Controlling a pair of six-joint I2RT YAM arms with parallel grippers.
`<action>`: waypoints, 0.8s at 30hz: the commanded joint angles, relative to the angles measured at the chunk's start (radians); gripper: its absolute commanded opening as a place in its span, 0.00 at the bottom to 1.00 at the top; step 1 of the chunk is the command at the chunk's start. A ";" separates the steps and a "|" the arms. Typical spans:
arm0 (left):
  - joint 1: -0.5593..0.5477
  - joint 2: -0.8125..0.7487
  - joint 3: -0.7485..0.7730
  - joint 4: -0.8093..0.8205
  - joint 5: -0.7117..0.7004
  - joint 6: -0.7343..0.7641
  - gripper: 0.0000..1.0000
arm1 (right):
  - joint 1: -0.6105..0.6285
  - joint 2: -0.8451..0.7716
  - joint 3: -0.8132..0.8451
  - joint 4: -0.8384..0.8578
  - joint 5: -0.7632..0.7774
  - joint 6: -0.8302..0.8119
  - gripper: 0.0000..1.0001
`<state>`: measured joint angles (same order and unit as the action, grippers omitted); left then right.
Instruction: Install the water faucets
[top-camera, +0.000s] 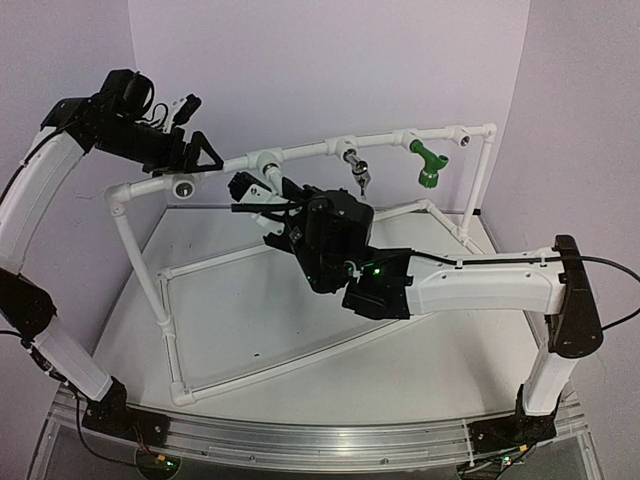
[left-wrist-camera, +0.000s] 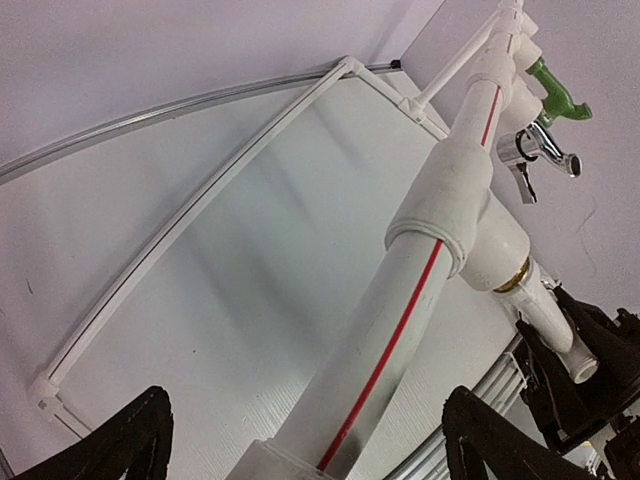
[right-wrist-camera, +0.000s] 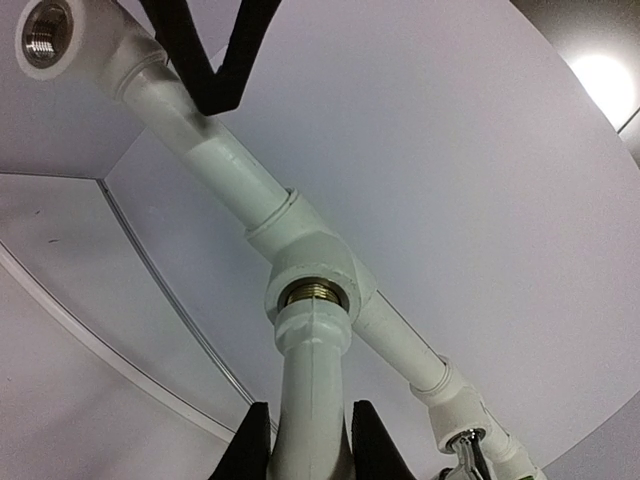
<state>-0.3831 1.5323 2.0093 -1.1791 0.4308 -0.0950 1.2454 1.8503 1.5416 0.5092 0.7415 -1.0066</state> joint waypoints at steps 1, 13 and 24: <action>-0.002 0.002 0.037 -0.083 0.140 0.073 0.91 | -0.004 0.003 0.069 0.057 -0.002 -0.029 0.00; -0.003 0.014 0.012 -0.041 0.243 0.035 0.63 | -0.004 0.022 0.085 0.053 0.049 0.035 0.00; -0.003 0.019 0.004 -0.019 0.237 0.012 0.45 | -0.004 -0.010 0.091 0.013 0.040 0.208 0.00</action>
<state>-0.3500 1.5497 2.0079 -1.1996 0.5620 -0.0093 1.2693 1.8534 1.5699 0.4679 0.8413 -0.8982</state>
